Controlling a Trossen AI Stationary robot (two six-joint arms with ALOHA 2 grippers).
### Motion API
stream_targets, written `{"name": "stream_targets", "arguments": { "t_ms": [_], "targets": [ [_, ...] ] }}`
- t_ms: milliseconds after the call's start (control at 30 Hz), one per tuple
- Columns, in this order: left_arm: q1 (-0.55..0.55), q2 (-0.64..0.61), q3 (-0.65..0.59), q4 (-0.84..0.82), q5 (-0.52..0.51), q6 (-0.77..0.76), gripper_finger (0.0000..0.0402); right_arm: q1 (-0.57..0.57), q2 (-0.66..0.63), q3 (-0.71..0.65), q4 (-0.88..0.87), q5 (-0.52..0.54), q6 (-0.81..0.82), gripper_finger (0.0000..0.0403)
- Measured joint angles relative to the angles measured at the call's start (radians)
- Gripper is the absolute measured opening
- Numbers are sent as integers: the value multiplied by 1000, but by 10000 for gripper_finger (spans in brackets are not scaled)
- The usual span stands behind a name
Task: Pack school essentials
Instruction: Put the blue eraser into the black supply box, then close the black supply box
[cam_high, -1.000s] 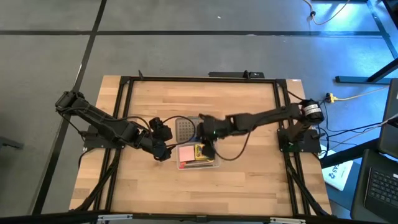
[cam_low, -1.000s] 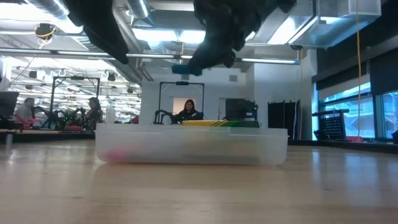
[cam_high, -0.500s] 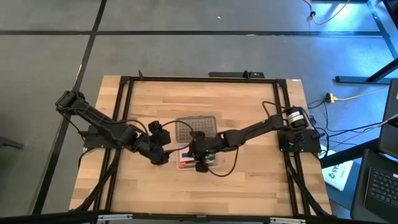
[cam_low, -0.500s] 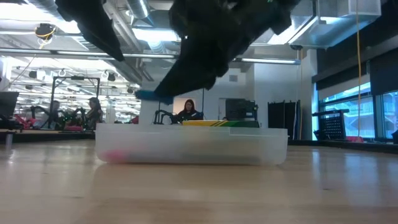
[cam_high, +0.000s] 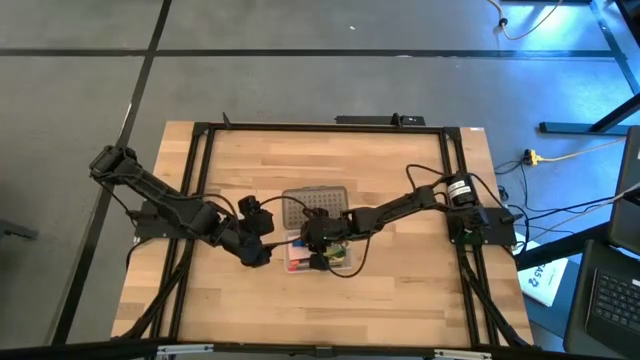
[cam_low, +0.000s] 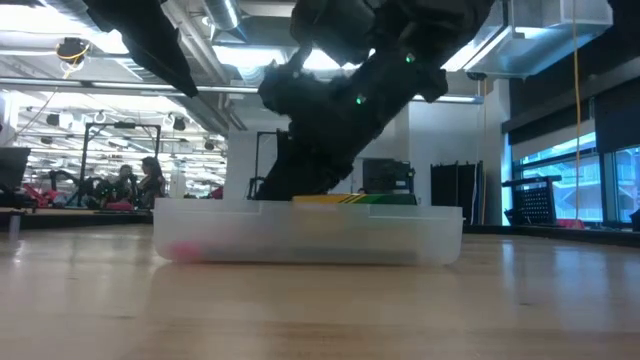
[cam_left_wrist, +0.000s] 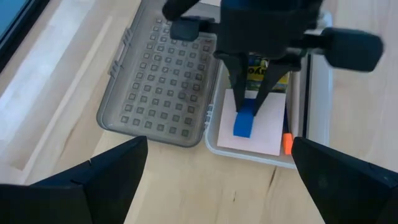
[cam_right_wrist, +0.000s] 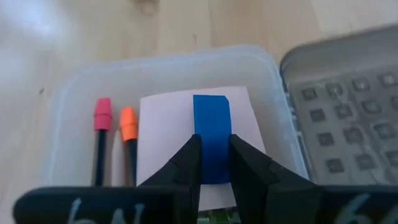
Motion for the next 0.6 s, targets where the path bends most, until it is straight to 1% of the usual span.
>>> {"name": "stream_targets", "arguments": {
  "t_ms": [67, 200, 267, 333, 600],
  "targets": [
    [0, 0, 0, 0, 0, 0, 394, -4, 2, 0, -4, -1, 25, 72],
    [1, 0, 0, 0, 0, 0, 394, -6, 1, 0, -4, -10, 23, 73],
    [1, 0, 0, 0, 0, 0, 394, -6, 1, 0, -1, -10, 23, 80],
    [1, 0, 0, 0, 0, 0, 394, -6, 1, 0, -4, -10, 22, 94],
    [1, 0, 0, 0, 0, 0, 394, -6, 1, 0, -3, -11, 19, 173]
  ]
}}
